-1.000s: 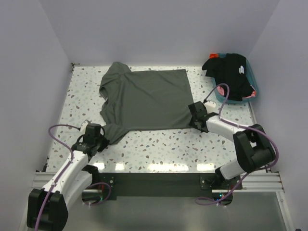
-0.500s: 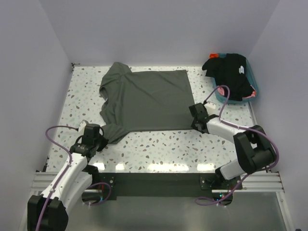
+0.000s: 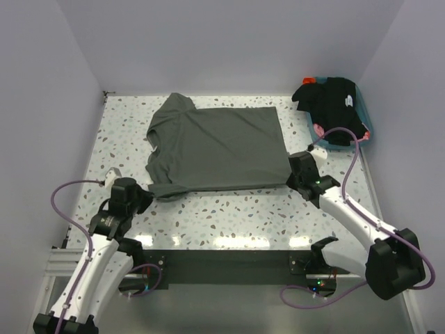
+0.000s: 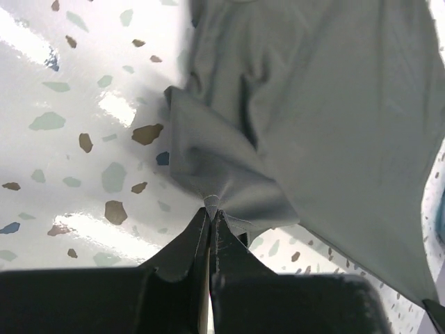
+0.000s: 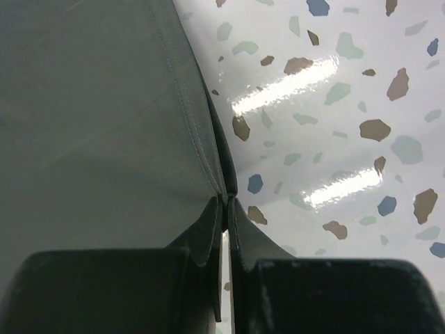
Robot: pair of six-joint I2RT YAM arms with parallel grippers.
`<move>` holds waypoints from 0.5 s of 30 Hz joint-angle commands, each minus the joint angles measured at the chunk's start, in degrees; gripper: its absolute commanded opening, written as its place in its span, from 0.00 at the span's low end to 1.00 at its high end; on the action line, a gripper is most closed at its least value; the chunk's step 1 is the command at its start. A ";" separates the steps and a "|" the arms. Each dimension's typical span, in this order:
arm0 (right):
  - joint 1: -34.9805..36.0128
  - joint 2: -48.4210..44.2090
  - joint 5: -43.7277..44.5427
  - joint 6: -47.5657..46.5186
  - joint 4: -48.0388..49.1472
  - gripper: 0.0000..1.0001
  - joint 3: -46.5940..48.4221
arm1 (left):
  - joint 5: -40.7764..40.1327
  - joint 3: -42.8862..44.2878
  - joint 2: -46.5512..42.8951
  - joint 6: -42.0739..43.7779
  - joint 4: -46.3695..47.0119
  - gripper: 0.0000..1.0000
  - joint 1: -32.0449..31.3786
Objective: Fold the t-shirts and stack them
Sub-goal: Fold the tshirt
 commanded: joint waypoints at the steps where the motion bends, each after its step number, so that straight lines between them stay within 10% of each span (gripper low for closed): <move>1: -0.15 -3.81 -0.32 -1.34 -3.82 0.00 -1.08 | 0.11 4.11 -2.06 2.17 -3.41 0.00 -0.73; 7: -0.24 -2.35 -0.14 -3.01 -3.39 0.00 1.02 | 0.11 7.54 -0.93 8.85 2.00 0.18 -0.73; 15: -0.24 12.42 -0.05 -6.53 -1.01 0.00 14.20 | -1.12 16.23 22.17 14.21 15.65 0.03 -0.73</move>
